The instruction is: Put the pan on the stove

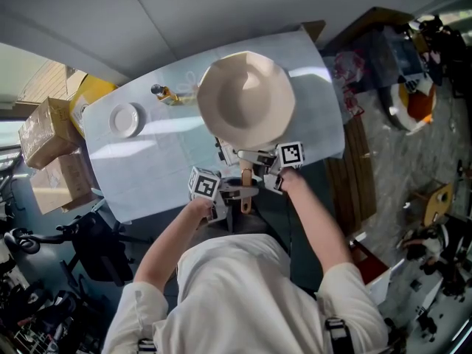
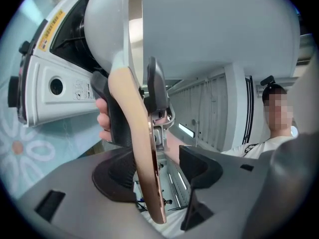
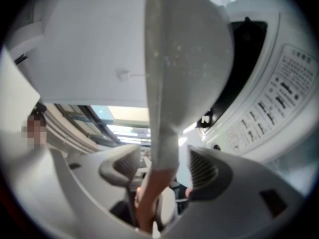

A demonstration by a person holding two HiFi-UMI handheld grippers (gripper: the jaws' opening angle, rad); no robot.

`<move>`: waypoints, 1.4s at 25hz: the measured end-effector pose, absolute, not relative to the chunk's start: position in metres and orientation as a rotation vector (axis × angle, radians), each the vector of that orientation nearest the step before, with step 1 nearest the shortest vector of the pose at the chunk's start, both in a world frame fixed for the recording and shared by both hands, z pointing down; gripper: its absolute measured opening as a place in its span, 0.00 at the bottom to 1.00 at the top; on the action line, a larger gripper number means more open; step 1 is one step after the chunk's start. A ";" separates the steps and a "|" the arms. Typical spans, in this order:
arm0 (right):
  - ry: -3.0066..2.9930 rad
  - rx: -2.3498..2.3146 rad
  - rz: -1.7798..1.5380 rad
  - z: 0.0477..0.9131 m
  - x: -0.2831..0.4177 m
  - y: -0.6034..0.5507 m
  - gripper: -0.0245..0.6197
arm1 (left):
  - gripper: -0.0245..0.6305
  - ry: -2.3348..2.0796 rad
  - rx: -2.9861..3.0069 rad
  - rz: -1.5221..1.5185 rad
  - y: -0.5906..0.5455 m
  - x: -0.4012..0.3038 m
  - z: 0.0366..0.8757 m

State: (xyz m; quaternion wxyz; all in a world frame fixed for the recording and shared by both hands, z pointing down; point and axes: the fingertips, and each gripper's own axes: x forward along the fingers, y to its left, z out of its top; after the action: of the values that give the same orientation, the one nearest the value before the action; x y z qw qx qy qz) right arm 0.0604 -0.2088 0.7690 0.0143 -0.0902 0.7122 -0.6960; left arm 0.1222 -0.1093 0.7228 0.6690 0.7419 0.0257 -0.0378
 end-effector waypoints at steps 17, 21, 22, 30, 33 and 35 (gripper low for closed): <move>2.218 -0.372 -2.120 0.762 0.072 -0.219 0.48 | 0.45 -0.047 1.715 -0.119 -0.129 0.112 0.720; 2.198 -0.399 -2.138 0.760 0.073 -0.221 0.48 | 0.45 -0.082 1.693 -0.105 -0.134 0.111 0.720; 2.200 -0.403 -2.133 0.760 0.074 -0.222 0.48 | 0.44 -0.089 1.687 -0.108 -0.136 0.110 0.721; 2.244 -0.464 -2.115 0.761 0.077 -0.228 0.48 | 0.44 -0.150 1.676 -0.090 -0.142 0.103 0.730; 2.216 -0.482 -2.126 0.761 0.076 -0.231 0.48 | 0.44 -0.162 1.677 -0.109 -0.146 0.102 0.730; 2.208 -0.506 -2.137 0.763 0.076 -0.232 0.48 | 0.44 -0.176 1.675 -0.110 -0.148 0.100 0.731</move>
State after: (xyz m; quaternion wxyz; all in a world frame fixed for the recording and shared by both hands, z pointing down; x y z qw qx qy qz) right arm 0.0760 -0.2324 0.7630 0.0137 -0.1626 0.7088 -0.6862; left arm 0.1003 -0.1485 0.7311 0.6645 0.7416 -0.0777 -0.0489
